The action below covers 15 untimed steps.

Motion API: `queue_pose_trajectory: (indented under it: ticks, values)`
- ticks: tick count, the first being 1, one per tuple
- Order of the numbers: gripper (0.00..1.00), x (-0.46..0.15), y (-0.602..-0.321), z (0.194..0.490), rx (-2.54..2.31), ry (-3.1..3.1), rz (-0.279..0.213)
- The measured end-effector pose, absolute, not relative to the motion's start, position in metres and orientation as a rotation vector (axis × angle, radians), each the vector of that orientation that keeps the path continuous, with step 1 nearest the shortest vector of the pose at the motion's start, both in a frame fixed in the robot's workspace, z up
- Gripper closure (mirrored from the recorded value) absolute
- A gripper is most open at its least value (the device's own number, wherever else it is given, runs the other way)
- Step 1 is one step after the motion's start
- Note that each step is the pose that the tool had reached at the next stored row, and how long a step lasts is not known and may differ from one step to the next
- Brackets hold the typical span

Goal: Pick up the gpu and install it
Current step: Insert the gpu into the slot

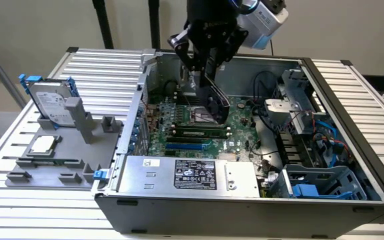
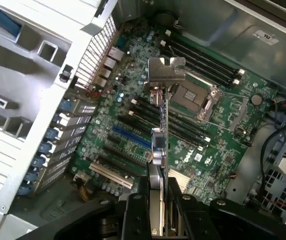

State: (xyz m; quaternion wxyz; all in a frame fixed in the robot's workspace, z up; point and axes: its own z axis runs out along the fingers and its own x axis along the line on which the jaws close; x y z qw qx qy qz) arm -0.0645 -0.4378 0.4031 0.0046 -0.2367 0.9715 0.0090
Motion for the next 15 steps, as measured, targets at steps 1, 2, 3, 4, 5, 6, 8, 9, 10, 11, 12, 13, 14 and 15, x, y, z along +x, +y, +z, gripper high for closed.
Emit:
queue_pose_trajectory:
  ticks: [1, 2, 3, 4, 5, 6, 8, 9, 10, 11, 12, 13, 14, 15]
  values:
    - [1.00, -0.0645, -0.4378, 0.4027, -0.768, 3.036, 0.028]
    - [1.00, -0.0645, -0.4378, 0.4022, -0.796, 3.027, 0.027]
    - [1.00, -0.0645, -0.4378, 0.4018, -0.823, 3.019, 0.027]
    - [1.00, -0.0645, -0.4378, 0.4013, -0.851, 3.010, 0.027]
    - [1.00, -0.0645, -0.4378, 0.4009, -0.878, 3.001, 0.026]
    - [1.00, -0.0645, -0.4378, 0.4004, -0.905, 2.992, 0.026]
    - [1.00, -0.0645, -0.4378, 0.3994, -0.959, 2.972, 0.025]
    - [1.00, -0.0646, -0.4378, 0.3988, -0.985, 2.962, 0.025]
    - [1.00, -0.0645, -0.4379, 0.3980, -1.011, 2.952, 0.024]
    - [1.00, -0.0645, -0.4378, 0.3972, -1.037, 2.942, 0.024]
    - [1.00, -0.0645, -0.4378, 0.3964, -1.063, 2.931, 0.023]
    - [1.00, -0.0645, -0.4378, 0.3955, -1.090, 2.920, 0.023]
    - [1.00, -0.0645, -0.4378, 0.3947, -1.116, 2.909, 0.022]
    - [1.00, -0.0645, -0.4378, 0.3939, -1.142, 2.898, 0.022]
